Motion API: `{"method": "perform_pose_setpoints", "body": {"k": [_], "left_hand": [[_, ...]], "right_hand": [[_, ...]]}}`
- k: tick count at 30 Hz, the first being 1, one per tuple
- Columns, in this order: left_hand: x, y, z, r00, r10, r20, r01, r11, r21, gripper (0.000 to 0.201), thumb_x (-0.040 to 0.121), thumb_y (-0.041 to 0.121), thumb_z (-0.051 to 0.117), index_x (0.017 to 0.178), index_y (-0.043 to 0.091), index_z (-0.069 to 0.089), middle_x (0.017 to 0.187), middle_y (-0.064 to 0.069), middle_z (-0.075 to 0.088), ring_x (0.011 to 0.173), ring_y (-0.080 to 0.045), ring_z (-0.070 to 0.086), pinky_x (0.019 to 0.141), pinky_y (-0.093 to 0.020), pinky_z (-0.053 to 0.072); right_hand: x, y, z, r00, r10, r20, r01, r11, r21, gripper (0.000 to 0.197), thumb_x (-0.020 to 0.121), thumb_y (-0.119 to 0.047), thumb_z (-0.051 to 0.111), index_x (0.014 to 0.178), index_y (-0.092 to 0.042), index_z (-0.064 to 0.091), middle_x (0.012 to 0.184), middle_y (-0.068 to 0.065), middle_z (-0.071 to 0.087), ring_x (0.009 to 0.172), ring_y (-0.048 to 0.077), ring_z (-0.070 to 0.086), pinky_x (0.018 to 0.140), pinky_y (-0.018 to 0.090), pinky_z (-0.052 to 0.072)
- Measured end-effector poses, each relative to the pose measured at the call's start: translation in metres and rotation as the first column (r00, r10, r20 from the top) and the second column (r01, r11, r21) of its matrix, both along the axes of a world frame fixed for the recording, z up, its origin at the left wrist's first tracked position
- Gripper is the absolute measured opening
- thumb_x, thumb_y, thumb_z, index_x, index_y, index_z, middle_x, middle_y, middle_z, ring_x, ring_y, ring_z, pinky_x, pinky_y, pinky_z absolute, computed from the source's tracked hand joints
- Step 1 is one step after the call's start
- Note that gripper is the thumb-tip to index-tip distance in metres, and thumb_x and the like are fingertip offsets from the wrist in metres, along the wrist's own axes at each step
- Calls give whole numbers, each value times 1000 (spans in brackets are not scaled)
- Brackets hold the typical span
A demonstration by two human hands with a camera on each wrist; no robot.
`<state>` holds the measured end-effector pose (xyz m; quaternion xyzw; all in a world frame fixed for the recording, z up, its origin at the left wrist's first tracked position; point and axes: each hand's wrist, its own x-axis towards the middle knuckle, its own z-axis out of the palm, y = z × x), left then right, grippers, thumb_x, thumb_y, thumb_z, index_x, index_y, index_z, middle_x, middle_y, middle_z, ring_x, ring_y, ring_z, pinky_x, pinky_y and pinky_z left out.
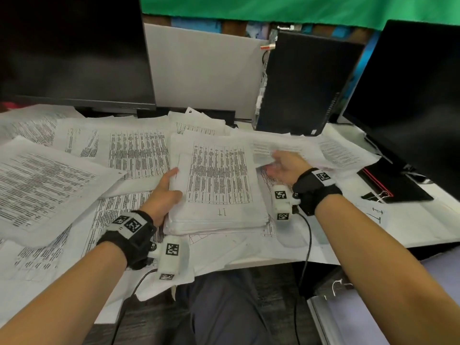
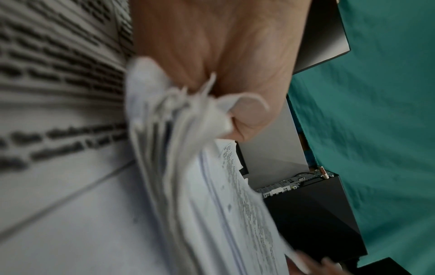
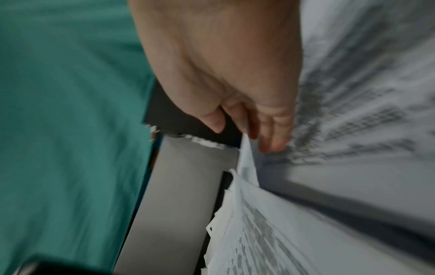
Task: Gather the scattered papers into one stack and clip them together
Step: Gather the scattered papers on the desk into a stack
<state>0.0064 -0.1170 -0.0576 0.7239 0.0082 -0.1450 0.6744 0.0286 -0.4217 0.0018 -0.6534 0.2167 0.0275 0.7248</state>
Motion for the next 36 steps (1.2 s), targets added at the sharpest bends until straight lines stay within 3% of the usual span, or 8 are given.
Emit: {"method": "perform_pose_setpoints", "body": {"k": [5,9,13,18,22,27,32,36], "left_hand": [[2,1,-3,999,42,28,-41,999,-8,72,95,3,51,150,29,14,147,-3,39,122,-23,50,98,-43,47],[4,3,-3,999,39,5,-38,999,-19,74,93,0,53,150,26,14,142,0,43,126,-27,48,104,-53,40],[5,4,-4,998,17,-63,-17,1000,8,60,94,0,50,147,15,27,140,-9,49,120,-30,53,103,-49,43],[2,1,0,998,21,-61,-20,999,27,46,95,-6,39,139,8,37,127,-9,54,108,-26,55,87,-35,48],[2,2,-1,999,30,-40,-28,998,52,46,95,-4,36,140,4,35,131,-12,53,110,-27,54,83,-33,48],[4,2,-1,999,39,-38,-38,999,26,44,96,-2,35,139,4,38,131,-13,54,111,-29,56,89,-39,47],[4,5,0,994,70,-87,-71,997,-11,43,93,-4,32,135,4,42,125,-17,57,110,-35,57,88,-43,49],[4,5,3,988,88,-128,-89,996,-3,44,90,-4,34,133,4,43,124,-18,59,106,-35,59,82,-40,52]], "right_hand": [[-9,22,73,839,279,467,54,811,-582,43,104,-36,38,142,-19,49,147,-1,49,134,10,44,114,28,32],[-10,22,97,683,-10,730,56,998,-39,32,100,-18,51,130,-7,60,130,4,63,124,15,57,107,29,45],[-5,15,87,765,-315,563,-22,860,510,14,92,-7,62,105,-4,63,99,9,73,105,21,68,96,33,53],[-18,23,49,927,-21,373,-125,923,364,8,95,-3,51,101,-8,52,100,15,69,88,22,72,76,35,58],[-28,26,45,902,-59,427,-192,833,519,27,96,2,37,79,-14,49,77,9,71,74,24,74,67,37,60],[-18,6,51,761,-423,492,-180,591,787,38,88,5,35,61,-10,56,75,13,68,81,31,72,106,47,42],[-12,15,29,916,70,394,-249,871,425,17,65,-1,67,77,-11,63,81,6,68,79,25,69,93,39,49],[-20,33,17,954,293,53,-289,954,-82,22,92,3,44,99,-10,59,91,7,65,72,18,68,54,18,53]]}}
